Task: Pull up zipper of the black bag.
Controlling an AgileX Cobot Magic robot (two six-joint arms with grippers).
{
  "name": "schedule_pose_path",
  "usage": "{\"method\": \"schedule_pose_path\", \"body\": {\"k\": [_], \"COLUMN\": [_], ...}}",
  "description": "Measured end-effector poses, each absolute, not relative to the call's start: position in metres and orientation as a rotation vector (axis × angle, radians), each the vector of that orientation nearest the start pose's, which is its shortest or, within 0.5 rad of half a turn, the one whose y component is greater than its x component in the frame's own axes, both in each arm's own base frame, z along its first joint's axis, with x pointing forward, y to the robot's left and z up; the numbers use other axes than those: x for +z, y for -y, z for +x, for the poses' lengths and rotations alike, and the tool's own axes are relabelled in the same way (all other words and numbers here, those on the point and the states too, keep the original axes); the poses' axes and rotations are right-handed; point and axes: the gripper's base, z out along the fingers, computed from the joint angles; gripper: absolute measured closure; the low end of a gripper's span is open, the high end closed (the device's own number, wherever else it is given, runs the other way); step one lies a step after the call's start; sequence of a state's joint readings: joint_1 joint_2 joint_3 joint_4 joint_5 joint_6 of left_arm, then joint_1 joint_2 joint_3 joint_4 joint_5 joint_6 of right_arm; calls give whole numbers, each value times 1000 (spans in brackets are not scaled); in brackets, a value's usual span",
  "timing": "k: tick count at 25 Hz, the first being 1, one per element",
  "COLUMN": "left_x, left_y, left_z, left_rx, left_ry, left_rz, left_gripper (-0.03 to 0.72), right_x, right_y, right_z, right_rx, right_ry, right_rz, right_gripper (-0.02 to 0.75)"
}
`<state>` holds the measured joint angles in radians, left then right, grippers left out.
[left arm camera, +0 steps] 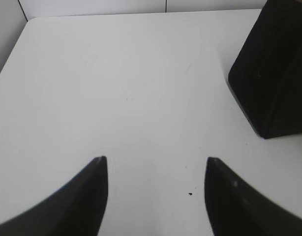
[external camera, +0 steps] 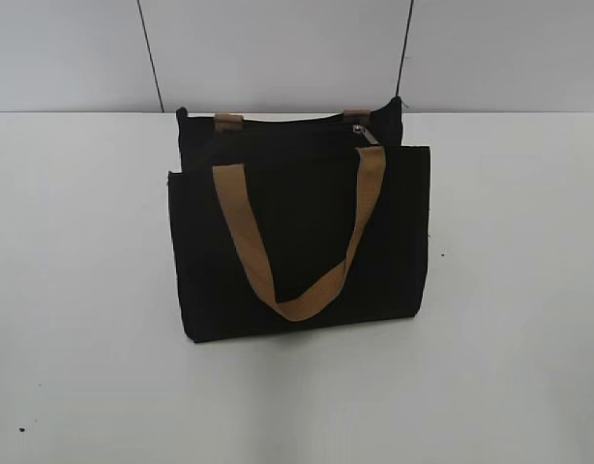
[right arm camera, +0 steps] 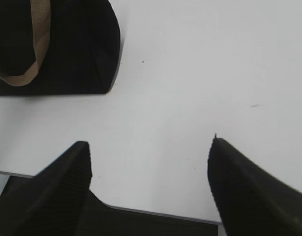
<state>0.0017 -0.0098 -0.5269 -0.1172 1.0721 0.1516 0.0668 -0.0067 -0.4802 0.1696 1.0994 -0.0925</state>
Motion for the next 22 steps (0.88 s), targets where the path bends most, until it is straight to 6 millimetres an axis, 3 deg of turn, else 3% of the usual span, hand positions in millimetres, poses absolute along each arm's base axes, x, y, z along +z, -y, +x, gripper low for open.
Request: {"method": "schedule_pose_path", "body": {"k": [22], "left_x": [284], "left_y": [9], "left_z": [-10], "left_rx": [-42], "left_ry": [-2008], "left_rz": [159], "left_gripper": [251], "right_x": [269], "right_y": [-10], "right_z": [-6], "right_rx": [155], "right_ry": [-2088], "right_rz": [-160], "right_gripper": [176]}}
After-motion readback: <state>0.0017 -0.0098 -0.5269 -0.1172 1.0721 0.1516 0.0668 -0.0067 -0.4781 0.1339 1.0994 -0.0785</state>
